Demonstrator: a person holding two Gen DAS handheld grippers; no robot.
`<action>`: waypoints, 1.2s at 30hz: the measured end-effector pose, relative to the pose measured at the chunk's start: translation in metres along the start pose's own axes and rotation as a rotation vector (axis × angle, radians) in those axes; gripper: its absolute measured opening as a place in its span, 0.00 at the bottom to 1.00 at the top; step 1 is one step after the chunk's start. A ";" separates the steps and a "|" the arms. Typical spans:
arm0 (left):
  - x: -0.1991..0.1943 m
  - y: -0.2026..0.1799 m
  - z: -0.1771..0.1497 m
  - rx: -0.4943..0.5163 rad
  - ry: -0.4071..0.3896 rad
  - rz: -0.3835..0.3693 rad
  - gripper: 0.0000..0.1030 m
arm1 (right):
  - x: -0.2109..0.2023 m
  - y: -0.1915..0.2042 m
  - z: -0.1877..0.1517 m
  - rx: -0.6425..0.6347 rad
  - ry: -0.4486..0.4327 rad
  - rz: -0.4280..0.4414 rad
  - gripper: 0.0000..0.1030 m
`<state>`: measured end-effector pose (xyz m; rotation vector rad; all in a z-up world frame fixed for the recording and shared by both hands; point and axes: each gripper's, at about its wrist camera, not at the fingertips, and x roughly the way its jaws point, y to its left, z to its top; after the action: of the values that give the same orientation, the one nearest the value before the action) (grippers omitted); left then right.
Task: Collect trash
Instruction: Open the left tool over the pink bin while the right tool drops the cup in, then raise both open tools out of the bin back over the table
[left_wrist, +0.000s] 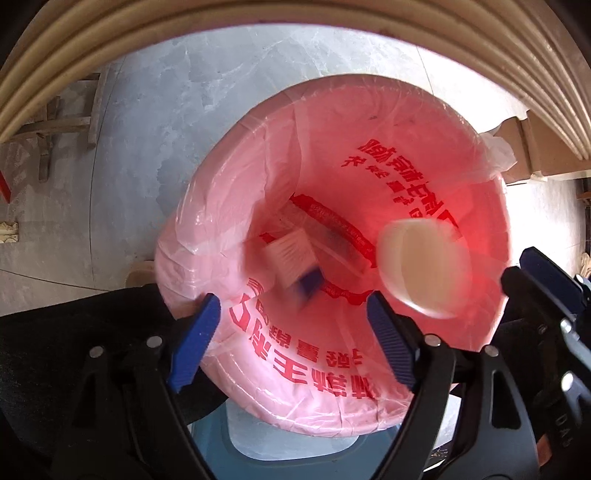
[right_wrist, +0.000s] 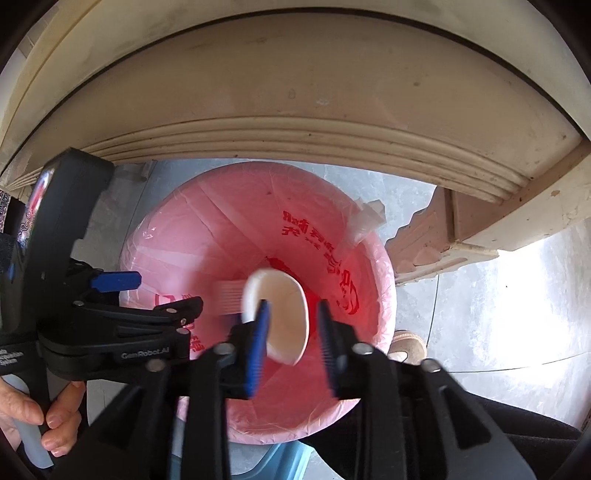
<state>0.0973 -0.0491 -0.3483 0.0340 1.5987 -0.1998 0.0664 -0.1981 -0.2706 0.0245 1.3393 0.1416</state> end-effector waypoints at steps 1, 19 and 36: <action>0.000 0.000 0.000 0.001 -0.004 0.007 0.77 | 0.000 0.001 0.000 -0.003 -0.001 -0.001 0.36; -0.012 -0.006 -0.005 0.029 -0.031 0.034 0.78 | 0.001 0.007 0.002 -0.021 0.008 0.018 0.38; -0.183 0.009 -0.054 0.081 -0.308 0.064 0.78 | -0.139 0.014 -0.009 -0.042 -0.238 0.079 0.70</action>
<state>0.0527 -0.0137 -0.1664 0.1122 1.2806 -0.2096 0.0253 -0.2014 -0.1366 0.0574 1.0975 0.2269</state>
